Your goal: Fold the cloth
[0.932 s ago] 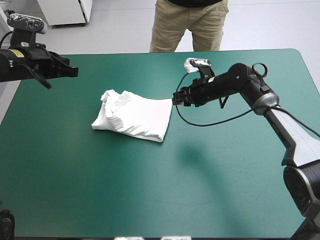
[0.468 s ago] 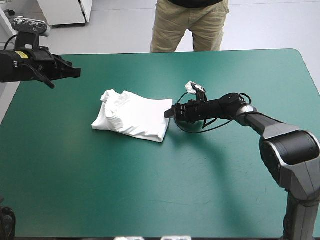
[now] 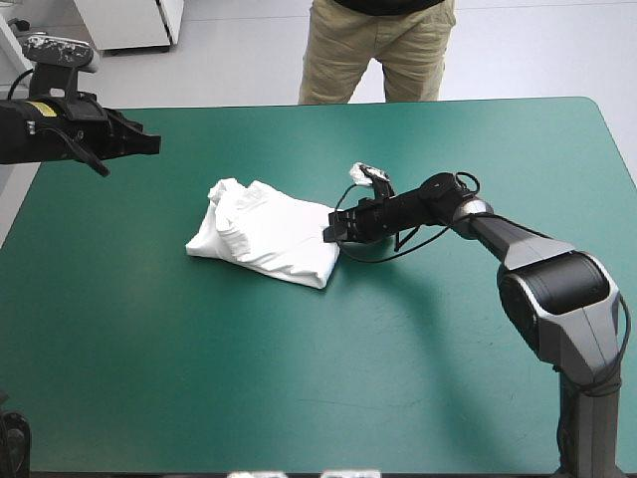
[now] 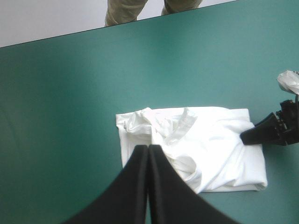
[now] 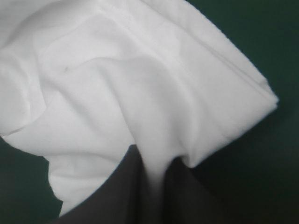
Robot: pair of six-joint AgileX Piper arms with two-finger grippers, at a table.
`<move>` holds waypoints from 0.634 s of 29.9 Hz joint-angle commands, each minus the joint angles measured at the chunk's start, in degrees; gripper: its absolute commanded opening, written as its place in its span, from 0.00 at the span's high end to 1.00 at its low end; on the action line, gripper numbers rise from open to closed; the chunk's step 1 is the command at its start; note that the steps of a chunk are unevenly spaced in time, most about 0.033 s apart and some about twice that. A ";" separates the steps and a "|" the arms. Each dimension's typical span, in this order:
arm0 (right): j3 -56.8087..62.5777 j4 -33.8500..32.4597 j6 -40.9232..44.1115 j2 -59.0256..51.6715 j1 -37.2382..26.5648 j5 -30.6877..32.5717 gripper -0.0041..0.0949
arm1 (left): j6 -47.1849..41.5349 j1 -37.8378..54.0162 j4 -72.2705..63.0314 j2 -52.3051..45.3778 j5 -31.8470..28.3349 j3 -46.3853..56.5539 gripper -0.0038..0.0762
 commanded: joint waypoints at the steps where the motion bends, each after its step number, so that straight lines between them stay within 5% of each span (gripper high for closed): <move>1: -1.71 -11.93 6.69 -7.99 -2.22 2.14 0.95 | -0.28 -0.08 -1.34 -1.76 1.49 -1.33 0.96; 6: 3.99 -26.87 12.98 -17.12 -7.67 1.76 0.96 | -0.13 -0.08 -1.34 -1.76 1.49 -1.33 0.96; 19: 21.46 -43.43 21.64 -39.18 -37.55 0.34 0.96 | 1.00 -0.08 -1.34 -1.76 1.70 -1.33 0.96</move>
